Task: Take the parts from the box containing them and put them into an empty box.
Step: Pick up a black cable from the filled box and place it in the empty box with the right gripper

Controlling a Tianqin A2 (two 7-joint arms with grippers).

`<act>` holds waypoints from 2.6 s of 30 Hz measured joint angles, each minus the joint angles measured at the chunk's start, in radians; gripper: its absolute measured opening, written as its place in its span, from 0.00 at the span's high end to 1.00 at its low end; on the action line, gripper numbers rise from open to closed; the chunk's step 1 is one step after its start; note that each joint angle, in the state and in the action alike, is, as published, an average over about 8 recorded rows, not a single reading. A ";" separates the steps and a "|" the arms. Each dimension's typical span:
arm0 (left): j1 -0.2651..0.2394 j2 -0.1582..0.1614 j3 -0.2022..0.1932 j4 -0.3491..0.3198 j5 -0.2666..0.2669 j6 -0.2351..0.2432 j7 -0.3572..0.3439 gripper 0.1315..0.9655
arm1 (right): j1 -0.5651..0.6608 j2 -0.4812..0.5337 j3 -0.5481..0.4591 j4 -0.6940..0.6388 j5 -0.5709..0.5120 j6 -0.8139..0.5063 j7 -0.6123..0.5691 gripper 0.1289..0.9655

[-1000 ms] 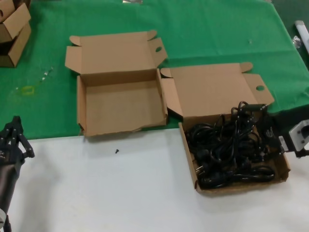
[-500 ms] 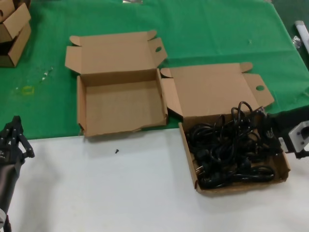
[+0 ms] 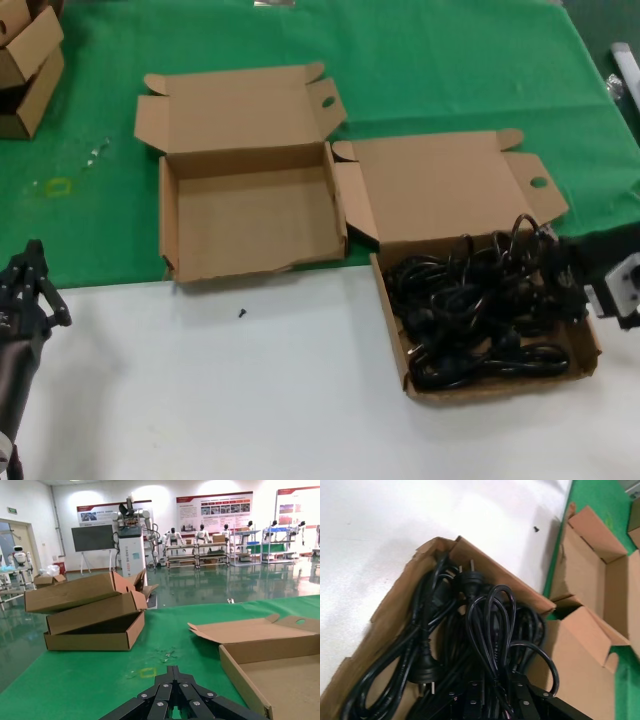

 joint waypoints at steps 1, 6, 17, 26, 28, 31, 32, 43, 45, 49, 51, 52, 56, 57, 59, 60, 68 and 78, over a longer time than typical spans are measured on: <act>0.000 0.000 0.000 0.000 0.000 0.000 0.000 0.99 | 0.002 0.003 0.002 0.006 0.001 -0.001 0.007 0.88; 0.000 0.000 0.000 0.000 0.000 0.000 0.000 0.99 | 0.019 0.017 0.010 0.042 0.000 -0.009 0.057 0.90; 0.000 0.000 0.000 0.000 0.000 0.000 0.000 0.99 | 0.101 -0.011 0.001 0.104 -0.041 -0.001 0.176 0.90; 0.000 0.000 0.000 0.000 0.000 0.000 0.000 0.99 | 0.148 -0.125 -0.036 0.112 -0.076 0.056 0.232 0.90; 0.000 0.000 0.000 0.000 0.000 0.000 0.000 0.99 | 0.158 -0.153 -0.046 0.107 -0.088 0.071 0.254 0.90; 0.000 0.000 0.000 0.000 0.000 0.000 0.000 0.99 | 0.176 -0.200 -0.064 0.088 -0.108 0.094 0.284 0.90; 0.000 0.000 0.000 0.000 0.000 0.000 0.000 0.99 | 0.183 -0.216 -0.070 0.078 -0.116 0.103 0.292 0.90; 0.000 0.000 0.000 0.000 0.000 0.000 0.000 0.99 | 0.258 -0.407 -0.134 -0.097 -0.174 0.202 0.285 0.90; 0.000 0.000 0.000 0.000 0.000 0.000 0.000 0.99 | 0.273 -0.443 -0.142 -0.145 -0.178 0.223 0.266 0.90; 0.000 0.000 0.000 0.000 0.000 0.000 0.000 0.99 | 0.309 -0.516 -0.154 -0.254 -0.183 0.268 0.219 0.90; 0.000 0.000 0.000 0.000 0.000 0.000 0.000 0.99 | 0.329 -0.553 -0.156 -0.314 -0.182 0.291 0.190 0.90; 0.000 0.000 0.000 0.000 0.000 0.000 0.000 0.99 | 0.339 -0.571 -0.156 -0.345 -0.180 0.302 0.174 0.90; 0.000 0.000 0.000 0.000 0.000 0.000 0.000 0.99 | 0.377 -0.642 -0.151 -0.466 -0.167 0.343 0.105 0.90; 0.000 0.000 0.000 0.000 0.000 0.000 0.000 0.99 | 0.385 -0.658 -0.149 -0.494 -0.163 0.352 0.088 0.90; 0.000 0.000 0.000 0.000 0.000 0.000 0.000 0.99 | 0.398 -0.687 -0.144 -0.547 -0.153 0.367 0.054 0.90; 0.000 0.000 0.000 0.000 0.000 0.000 0.000 0.99 | 0.403 -0.700 -0.142 -0.571 -0.149 0.373 0.037 0.90; 0.000 0.000 0.000 0.000 0.000 0.000 0.000 0.99 | 0.443 -0.775 -0.109 -0.758 -0.110 0.412 -0.114 0.90; 0.000 0.000 0.000 0.000 0.000 0.000 0.000 0.99 | 0.504 -0.823 -0.060 -0.953 -0.055 0.460 -0.299 0.88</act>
